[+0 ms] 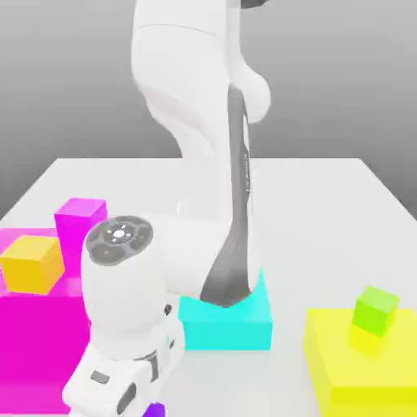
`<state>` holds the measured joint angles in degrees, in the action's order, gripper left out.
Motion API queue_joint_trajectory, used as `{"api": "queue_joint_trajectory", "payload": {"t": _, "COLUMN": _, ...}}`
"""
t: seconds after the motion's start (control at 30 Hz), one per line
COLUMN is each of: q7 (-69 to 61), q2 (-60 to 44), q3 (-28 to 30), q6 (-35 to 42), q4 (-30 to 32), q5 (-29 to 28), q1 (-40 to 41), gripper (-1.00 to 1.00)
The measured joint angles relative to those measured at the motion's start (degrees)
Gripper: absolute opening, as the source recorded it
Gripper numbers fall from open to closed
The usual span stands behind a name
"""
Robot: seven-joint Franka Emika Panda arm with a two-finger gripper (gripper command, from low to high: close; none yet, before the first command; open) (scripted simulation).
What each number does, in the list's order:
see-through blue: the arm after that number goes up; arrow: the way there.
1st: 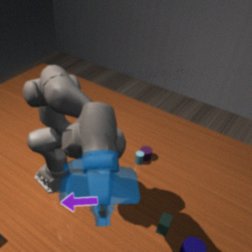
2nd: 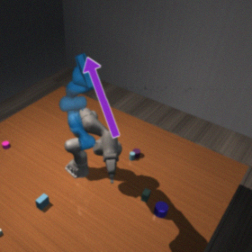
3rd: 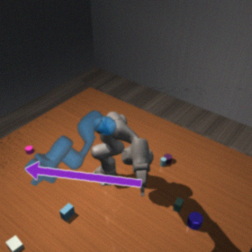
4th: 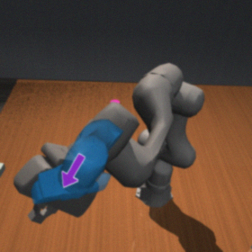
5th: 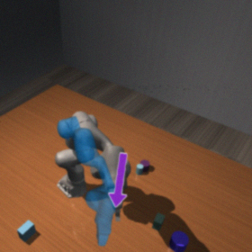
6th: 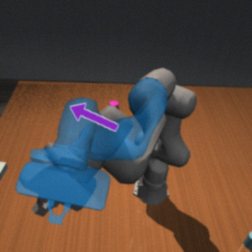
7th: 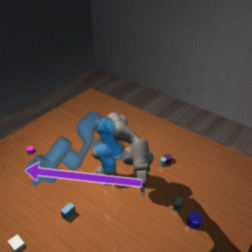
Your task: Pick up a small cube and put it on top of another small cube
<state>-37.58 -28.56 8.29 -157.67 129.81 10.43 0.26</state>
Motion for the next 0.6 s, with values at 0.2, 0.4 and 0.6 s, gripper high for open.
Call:
{"api": "queue_joint_trajectory", "payload": {"t": 0.2, "q7": 4.6, "q2": 11.3, "q3": 3.6, "q6": 9.9, "q4": -0.1, "q5": -4.7, "q1": -1.9, "gripper": -1.0}}
{"api": "queue_joint_trajectory", "payload": {"t": 0.4, "q7": 17.8, "q2": 23.6, "q3": 8.2, "q6": 23.9, "q4": -3.5, "q5": -11.7, "q1": -1.0, "gripper": -1.0}}
{"api": "queue_joint_trajectory", "payload": {"t": 0.6, "q7": 29.7, "q2": 34.8, "q3": 9.6, "q6": 38.1, "q4": -6.2, "q5": -14.3, "q1": 3.9, "gripper": -1.0}}
